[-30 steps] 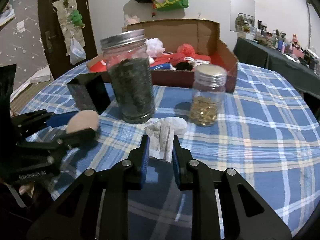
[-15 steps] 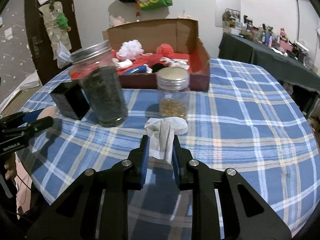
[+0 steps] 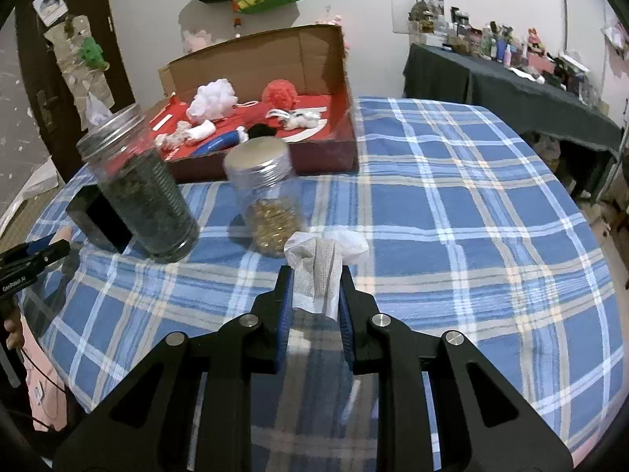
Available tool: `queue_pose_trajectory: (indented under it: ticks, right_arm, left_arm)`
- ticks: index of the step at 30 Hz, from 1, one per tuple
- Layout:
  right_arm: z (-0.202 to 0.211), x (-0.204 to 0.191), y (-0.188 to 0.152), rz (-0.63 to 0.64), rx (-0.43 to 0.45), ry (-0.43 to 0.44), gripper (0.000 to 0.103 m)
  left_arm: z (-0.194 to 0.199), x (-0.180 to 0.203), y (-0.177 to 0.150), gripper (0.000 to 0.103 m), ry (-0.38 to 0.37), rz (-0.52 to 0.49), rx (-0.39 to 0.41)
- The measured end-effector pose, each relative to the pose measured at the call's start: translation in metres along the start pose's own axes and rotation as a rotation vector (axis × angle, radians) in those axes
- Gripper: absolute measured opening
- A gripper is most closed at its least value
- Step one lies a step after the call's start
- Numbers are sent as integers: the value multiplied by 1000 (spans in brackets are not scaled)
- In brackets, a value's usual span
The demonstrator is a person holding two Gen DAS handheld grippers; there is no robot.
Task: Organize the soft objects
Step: 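Lift the tan sponge and white tissue and carry them over the box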
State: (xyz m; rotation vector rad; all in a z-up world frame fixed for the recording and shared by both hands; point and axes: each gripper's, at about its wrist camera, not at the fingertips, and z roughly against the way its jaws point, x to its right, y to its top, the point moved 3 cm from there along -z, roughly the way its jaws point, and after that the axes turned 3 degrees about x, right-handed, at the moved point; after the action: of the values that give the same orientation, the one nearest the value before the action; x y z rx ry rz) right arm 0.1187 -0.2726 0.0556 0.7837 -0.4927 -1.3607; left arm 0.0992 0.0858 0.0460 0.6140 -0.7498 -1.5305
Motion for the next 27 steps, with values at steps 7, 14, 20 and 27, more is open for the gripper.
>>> queue_pose_trajectory:
  ticks: [7, 14, 20, 27]
  right_arm:
    - [-5, 18, 13, -39, -21, 10, 20]
    - [-16, 35, 28, -86, -61, 70, 20]
    - [-25, 44, 41, -104, -84, 118, 20]
    - [-40, 50, 55, -132, -137, 226, 20]
  left_arm:
    - [-9, -15, 13, 53, -17, 13, -10]
    - [-19, -28, 25, 53, -49, 15, -27]
    - [-30, -36, 37, 53, -83, 0, -39]
    - [-40, -38, 50, 53, -126, -35, -61]
